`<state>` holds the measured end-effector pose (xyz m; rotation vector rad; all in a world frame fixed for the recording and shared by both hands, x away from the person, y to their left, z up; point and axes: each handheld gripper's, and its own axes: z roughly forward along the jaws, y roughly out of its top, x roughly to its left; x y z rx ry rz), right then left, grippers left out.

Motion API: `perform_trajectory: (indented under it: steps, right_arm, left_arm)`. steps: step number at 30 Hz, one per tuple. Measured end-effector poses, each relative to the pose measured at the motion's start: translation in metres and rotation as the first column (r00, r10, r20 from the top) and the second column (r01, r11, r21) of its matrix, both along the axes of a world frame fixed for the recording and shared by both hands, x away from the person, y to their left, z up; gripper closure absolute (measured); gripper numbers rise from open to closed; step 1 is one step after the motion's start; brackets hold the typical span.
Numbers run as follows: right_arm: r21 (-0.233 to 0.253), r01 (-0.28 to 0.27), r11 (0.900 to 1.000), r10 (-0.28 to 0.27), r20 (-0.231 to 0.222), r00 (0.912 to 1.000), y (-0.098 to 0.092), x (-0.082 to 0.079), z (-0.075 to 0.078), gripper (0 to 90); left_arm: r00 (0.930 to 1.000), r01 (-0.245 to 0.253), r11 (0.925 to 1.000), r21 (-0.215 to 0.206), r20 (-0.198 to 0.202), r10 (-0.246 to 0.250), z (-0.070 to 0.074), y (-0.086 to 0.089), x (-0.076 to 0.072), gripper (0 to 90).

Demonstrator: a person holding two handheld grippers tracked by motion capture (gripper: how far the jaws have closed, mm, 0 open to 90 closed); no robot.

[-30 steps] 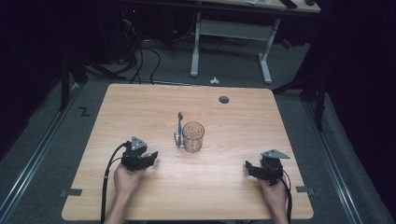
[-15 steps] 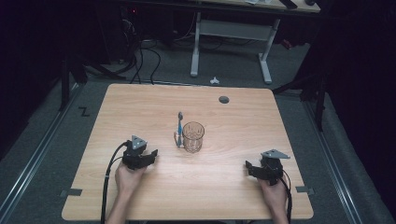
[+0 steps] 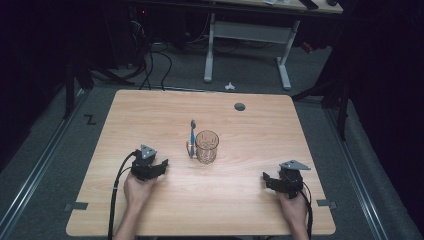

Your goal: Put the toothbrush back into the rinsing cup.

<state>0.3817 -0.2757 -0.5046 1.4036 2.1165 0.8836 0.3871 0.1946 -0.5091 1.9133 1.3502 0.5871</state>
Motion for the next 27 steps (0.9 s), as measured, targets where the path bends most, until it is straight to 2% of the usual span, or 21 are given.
perform_trajectory:
  steps: [3, 10, 14, 27]
  right_arm:
    - [0.0, 0.0, 1.0, 0.0, 0.0, 1.0, 0.0, 0.0, 0.0, 22.2]
    - [-0.001, 0.0, 1.0, 0.0, 0.0, 1.0, 0.0, 0.0, 0.0, 22.3]
    - [0.0, 0.0, 1.0, 0.0, 0.0, 1.0, 0.0, -0.0001, 0.0, 22.2]
    - [-0.001, -0.004, 1.0, 0.004, 0.001, 1.0, 0.0, 0.0, -0.0001, 22.2]
  left_arm:
    - [1.0, -0.008, 1.0, -0.001, -0.003, 0.008, -0.0002, 0.0009, 0.0005, 43.0]
    - [0.9999, -0.015, 0.9996, 0.025, -0.001, 0.015, -0.0005, -0.0012, 0.0006, 39.7]
    - [0.9998, -0.017, 0.9996, 0.025, -0.006, 0.017, -0.0006, -0.0012, 0.0007, 36.1]
    - [0.9999, -0.004, 0.9998, 0.018, -0.011, 0.004, -0.0005, -0.0007, 0.0005, 33.2]
